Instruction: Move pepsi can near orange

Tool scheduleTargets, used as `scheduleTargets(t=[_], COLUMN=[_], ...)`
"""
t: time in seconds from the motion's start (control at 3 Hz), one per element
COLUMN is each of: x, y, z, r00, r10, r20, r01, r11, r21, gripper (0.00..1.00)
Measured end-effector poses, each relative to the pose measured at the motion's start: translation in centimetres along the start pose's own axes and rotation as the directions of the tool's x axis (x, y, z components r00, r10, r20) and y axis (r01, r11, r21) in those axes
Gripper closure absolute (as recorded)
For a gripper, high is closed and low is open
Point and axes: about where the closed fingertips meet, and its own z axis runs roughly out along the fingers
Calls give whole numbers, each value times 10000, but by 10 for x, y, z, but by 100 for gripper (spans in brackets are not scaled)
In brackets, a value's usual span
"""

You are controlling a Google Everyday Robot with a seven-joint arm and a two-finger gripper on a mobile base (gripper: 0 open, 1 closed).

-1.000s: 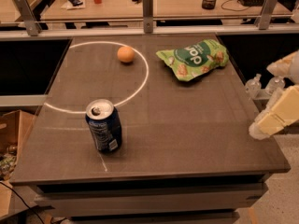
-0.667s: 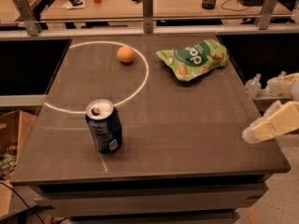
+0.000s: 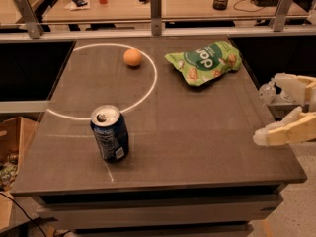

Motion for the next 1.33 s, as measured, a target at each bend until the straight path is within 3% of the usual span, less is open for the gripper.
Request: scheduleTargets(t=[0.33,0.67,1.0,1.33], x=[-28,-28,-24,-16], y=[9,9,36,80], z=[0,0,14,43], r00=[9938,9938,9926,9869], r10=[240,239,269,73], r20=[1082,1082,1182,1610], r01=[-209,-208,-218,25], r11=[9993,9993,9988,9982], r21=[-298,-299,-446,-607], gripper=[0,0,0,0])
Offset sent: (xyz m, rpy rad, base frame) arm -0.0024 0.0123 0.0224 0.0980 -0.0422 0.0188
